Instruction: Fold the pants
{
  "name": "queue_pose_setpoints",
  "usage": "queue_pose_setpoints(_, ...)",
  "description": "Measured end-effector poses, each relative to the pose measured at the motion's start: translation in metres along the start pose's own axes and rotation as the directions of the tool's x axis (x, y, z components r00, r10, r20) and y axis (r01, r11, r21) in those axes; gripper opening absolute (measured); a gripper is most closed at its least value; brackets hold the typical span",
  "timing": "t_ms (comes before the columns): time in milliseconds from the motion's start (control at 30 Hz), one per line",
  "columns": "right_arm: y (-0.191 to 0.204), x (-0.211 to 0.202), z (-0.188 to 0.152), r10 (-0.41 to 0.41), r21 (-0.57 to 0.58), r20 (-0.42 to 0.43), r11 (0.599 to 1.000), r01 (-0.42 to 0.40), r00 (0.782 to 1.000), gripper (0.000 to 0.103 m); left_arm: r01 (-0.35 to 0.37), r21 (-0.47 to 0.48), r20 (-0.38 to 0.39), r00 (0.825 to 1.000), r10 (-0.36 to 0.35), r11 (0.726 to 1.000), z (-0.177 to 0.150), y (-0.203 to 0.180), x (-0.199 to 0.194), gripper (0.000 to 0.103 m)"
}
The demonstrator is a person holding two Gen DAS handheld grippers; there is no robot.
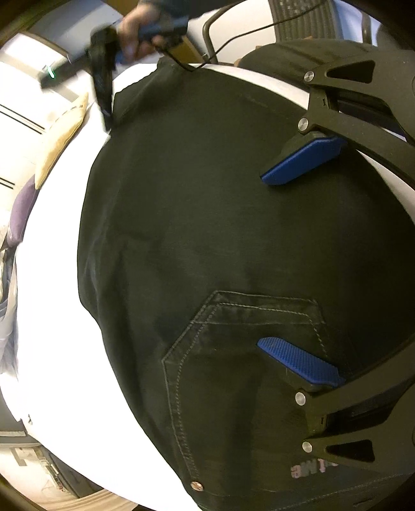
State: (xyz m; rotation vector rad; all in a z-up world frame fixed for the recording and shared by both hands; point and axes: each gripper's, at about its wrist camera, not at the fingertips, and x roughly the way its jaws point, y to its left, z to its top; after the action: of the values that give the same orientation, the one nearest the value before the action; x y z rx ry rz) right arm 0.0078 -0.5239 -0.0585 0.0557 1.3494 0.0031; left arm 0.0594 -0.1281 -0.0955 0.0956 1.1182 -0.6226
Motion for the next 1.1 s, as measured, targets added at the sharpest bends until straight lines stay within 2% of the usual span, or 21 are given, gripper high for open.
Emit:
queue_pose_setpoints(33,-0.005,0.010,-0.002,-0.035,0.003,-0.004,0.999,0.035,0.999,0.000,0.001,-0.001,-0.001,1.000,-0.001,1.000,-0.002,0.001,0.000,0.097)
queue_pose_setpoints(133,-0.032,0.013,-0.001,-0.041,0.122,0.057,0.992,0.034,0.998,0.000,0.001,0.007,-0.001,1.000,-0.001,1.000,-0.007,0.002,-0.001,0.097)
queue_pose_setpoints(167,-0.043,0.012,0.001,-0.109,0.164,0.087,0.982,0.094,0.990,0.000,0.000,0.008,0.001,1.000,0.000,1.000,-0.008,0.003,-0.002,0.097)
queue_pose_setpoints(200,-0.047,0.012,0.003,-0.187,0.176,0.094,0.970,0.168,0.978,0.000,-0.001,0.008,0.002,1.000,0.001,1.000,-0.008,0.002,-0.002,0.097)
queue_pose_setpoints(267,-0.058,0.011,0.007,-0.370,0.223,0.080,0.912,0.345,0.926,0.000,-0.004,0.004,0.006,1.000,0.004,1.000,-0.009,0.003,-0.003,0.097)
queue_pose_setpoints(367,-0.062,-0.011,0.000,-0.444,0.356,0.086,0.850,0.389,0.892,0.000,-0.006,-0.001,0.021,1.000,0.006,1.000,-0.013,0.006,-0.004,0.097)
queue_pose_setpoints(400,-0.054,-0.025,-0.004,-0.416,0.377,0.135,0.861,0.341,0.899,0.006,-0.009,-0.002,0.028,1.000,0.009,1.000,-0.015,0.006,-0.005,0.097)
queue_pose_setpoints(433,-0.035,-0.040,-0.004,-0.323,0.375,0.218,0.899,0.226,0.921,0.007,-0.013,-0.004,0.033,0.999,0.013,1.000,-0.018,0.006,-0.004,0.097)
queue_pose_setpoints(500,0.013,-0.051,0.003,-0.045,0.262,0.310,0.964,-0.040,0.950,0.007,-0.026,-0.002,0.037,0.999,0.026,1.000,-0.020,0.005,-0.003,0.097)
queue_pose_setpoints(533,0.047,-0.053,0.003,0.118,0.151,0.331,0.973,-0.176,0.936,0.007,-0.029,-0.004,0.038,0.999,0.029,1.000,-0.023,0.005,-0.002,0.097)
queue_pose_setpoints(600,0.103,-0.046,0.007,0.352,-0.012,0.295,0.931,-0.365,0.888,0.013,-0.025,-0.020,0.039,0.999,0.026,0.999,-0.023,0.005,-0.002,0.097)
queue_pose_setpoints(700,0.151,-0.006,0.024,0.474,-0.051,0.186,0.880,-0.473,0.861,0.013,-0.021,-0.031,0.044,0.999,0.022,0.999,-0.021,-0.001,0.004,0.097)
queue_pose_setpoints(767,0.166,0.030,0.039,0.478,-0.017,0.095,0.878,-0.479,0.873,0.013,-0.020,-0.033,0.048,0.999,0.022,0.999,-0.021,-0.001,0.004,0.097)
queue_pose_setpoints(800,0.168,0.053,0.047,0.425,0.010,0.051,0.905,-0.426,0.904,0.012,-0.018,-0.031,0.049,0.999,0.019,0.999,-0.022,-0.001,0.005,0.097)
queue_pose_setpoints(833,0.164,0.063,0.049,0.397,0.028,0.056,0.917,-0.398,0.916,0.000,-0.014,-0.030,0.048,0.999,0.016,0.999,-0.023,0.000,0.005,0.097)
queue_pose_setpoints(867,0.158,0.066,0.055,0.403,0.051,0.079,0.912,-0.407,0.912,0.000,-0.008,-0.030,0.048,0.999,0.010,1.000,-0.025,0.001,0.004,0.097)
queue_pose_setpoints(900,0.142,0.066,0.063,0.349,0.103,0.132,0.926,-0.363,0.928,0.000,0.000,-0.034,0.050,0.999,0.002,0.999,-0.026,0.003,0.004,0.097)
queue_pose_setpoints(967,0.127,0.059,0.069,0.233,0.174,0.194,0.948,-0.267,0.953,0.000,0.004,-0.036,0.055,0.998,-0.002,0.999,-0.028,0.005,0.001,0.097)
queue_pose_setpoints(1000,0.118,0.052,0.071,0.125,0.224,0.209,0.959,-0.172,0.970,0.000,-0.001,-0.032,0.055,0.998,0.003,0.999,-0.029,0.004,0.002,0.097)
queue_pose_setpoints(1033,0.109,0.038,0.069,0.077,0.253,0.225,0.958,-0.134,0.971,0.004,-0.005,-0.029,0.055,0.998,0.006,1.000,-0.029,0.003,0.001,0.097)
queue_pose_setpoints(1100,0.108,0.013,0.059,0.155,0.240,0.276,0.945,-0.224,0.949,0.006,-0.004,-0.030,0.055,0.998,0.006,1.000,-0.030,0.005,0.000,0.097)
